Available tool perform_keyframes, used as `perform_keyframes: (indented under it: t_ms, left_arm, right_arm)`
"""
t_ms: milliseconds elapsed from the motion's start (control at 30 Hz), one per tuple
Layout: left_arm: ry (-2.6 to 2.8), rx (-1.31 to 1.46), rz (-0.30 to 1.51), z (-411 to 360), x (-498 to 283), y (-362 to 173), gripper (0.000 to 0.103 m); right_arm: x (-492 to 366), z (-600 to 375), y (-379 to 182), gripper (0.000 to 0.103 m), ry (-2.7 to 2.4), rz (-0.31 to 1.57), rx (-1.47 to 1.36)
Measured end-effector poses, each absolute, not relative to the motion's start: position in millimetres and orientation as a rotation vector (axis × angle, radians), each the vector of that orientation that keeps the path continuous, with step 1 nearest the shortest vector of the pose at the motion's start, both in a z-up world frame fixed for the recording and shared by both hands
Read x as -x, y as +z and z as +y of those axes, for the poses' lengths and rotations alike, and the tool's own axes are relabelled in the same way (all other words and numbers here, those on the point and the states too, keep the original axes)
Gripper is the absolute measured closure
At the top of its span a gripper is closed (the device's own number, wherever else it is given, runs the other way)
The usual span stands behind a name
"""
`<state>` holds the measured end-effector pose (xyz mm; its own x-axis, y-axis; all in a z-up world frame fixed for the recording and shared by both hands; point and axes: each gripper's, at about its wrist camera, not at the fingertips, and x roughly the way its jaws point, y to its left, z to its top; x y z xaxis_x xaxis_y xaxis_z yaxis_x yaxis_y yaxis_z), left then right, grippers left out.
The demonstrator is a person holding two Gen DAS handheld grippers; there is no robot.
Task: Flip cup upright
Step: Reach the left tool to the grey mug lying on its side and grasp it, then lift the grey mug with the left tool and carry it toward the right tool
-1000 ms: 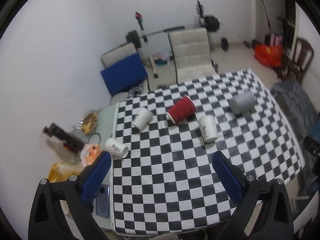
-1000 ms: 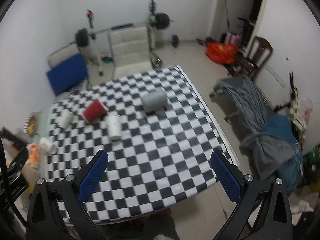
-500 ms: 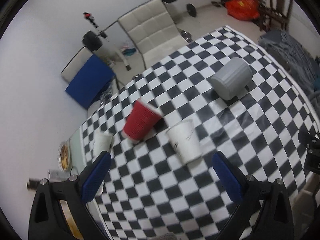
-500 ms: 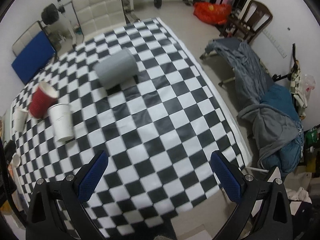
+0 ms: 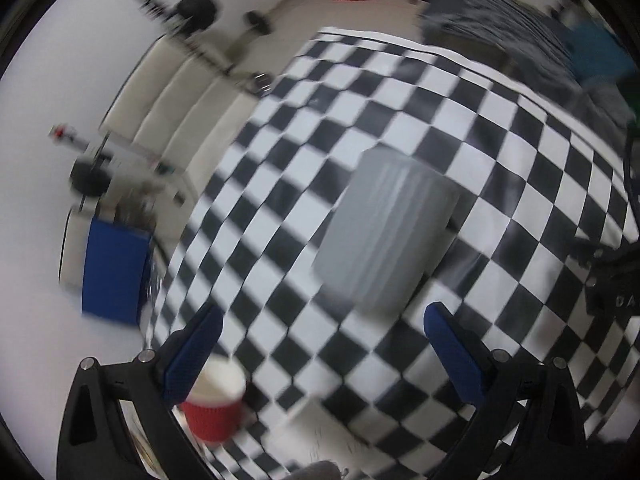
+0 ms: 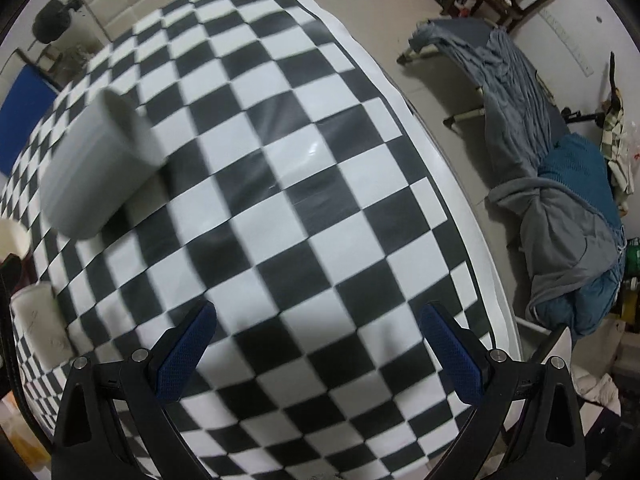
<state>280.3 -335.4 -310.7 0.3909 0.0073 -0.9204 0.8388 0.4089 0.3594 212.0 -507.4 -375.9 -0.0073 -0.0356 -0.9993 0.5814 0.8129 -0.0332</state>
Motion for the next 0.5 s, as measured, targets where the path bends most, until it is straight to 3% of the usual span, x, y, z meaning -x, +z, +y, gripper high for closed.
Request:
perform_keyframes:
  t_ms: [400, 433, 500]
  left_arm:
    - [-0.788, -1.089, 1.163, -372.3, -306.5, -367.9, 0.001]
    - [-0.792, -1.080, 1.172, -371.3, -308.3, -369.4, 0.002]
    - [-0.807, -1.039, 1.185, -376.1, -315.5, -370.9, 0.014]
  right_arm:
    - [-220.9, -541.2, -414.2, 0.000, -0.512, 1.546, -0.524]
    - [-220.0, -544.8, -416.6, 0.000, -0.512, 1.544, -0.531]
    - [-220.8, -547.5, -419.9, 0.000, -0.513, 1.543, -0.540]
